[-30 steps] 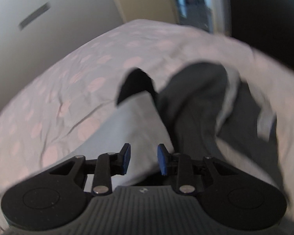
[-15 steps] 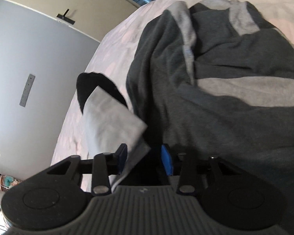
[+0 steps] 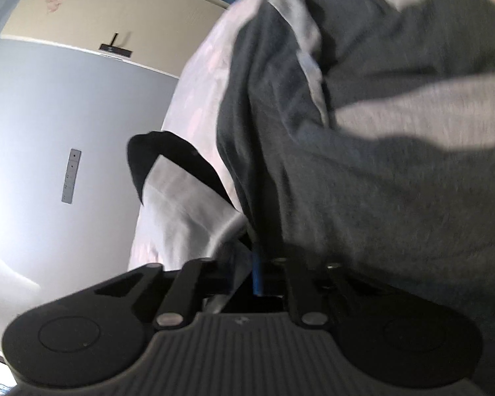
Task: Fold clothes
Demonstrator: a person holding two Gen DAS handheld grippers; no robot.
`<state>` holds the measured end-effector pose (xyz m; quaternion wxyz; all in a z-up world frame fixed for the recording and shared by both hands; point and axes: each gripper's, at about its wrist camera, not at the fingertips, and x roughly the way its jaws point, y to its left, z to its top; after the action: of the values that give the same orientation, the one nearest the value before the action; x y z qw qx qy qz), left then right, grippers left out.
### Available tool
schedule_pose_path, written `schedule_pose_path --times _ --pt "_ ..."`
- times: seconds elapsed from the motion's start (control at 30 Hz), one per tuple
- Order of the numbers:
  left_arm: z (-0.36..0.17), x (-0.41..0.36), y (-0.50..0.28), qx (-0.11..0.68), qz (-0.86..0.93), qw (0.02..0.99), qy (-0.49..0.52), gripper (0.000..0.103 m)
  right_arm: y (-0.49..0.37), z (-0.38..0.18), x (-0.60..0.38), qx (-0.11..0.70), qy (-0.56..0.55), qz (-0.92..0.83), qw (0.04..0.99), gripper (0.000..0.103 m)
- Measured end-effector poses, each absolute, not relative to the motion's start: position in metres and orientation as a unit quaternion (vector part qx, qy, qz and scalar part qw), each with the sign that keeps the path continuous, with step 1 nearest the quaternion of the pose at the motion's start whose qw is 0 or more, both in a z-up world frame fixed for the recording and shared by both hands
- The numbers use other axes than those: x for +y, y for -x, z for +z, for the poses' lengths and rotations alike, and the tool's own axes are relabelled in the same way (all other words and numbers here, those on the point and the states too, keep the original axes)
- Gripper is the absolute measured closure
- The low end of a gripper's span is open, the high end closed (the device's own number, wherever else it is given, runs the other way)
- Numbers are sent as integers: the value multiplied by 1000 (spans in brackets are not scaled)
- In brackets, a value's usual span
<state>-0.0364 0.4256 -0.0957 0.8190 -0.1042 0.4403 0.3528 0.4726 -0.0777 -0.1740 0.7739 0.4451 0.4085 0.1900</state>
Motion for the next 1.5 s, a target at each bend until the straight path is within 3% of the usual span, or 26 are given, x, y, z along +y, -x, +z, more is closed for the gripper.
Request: schedule_pose_path --times 0.27,0.37,0.4,0.47,0.83,0.9,0.97,1.27,1.5 --pt "-92 420 41 434 351 823 106 51 -470 -139 -100 381 -401 168 816 103" --pt "-92 419 40 433 350 823 109 51 -471 -155 -104 422 -427 192 776 94" --pt "-91 419 39 434 350 823 109 51 -470 -160 -102 431 -433 199 766 82" --pt "-91 418 39 435 351 822 108 51 -466 -169 -97 444 -431 201 760 73" --pt "-95 421 39 441 362 814 112 50 -472 -191 -82 426 -507 210 719 73" --pt "-96 421 38 440 362 813 117 50 -469 -185 -80 417 -489 210 737 91" --pt "-96 420 38 440 361 814 115 50 -466 -177 -79 406 -465 210 758 94" --pt "-94 415 37 436 358 818 114 50 -456 -108 -98 322 -390 189 842 96" --pt "-97 414 41 441 358 814 119 50 -467 -138 -98 381 -371 173 829 94"
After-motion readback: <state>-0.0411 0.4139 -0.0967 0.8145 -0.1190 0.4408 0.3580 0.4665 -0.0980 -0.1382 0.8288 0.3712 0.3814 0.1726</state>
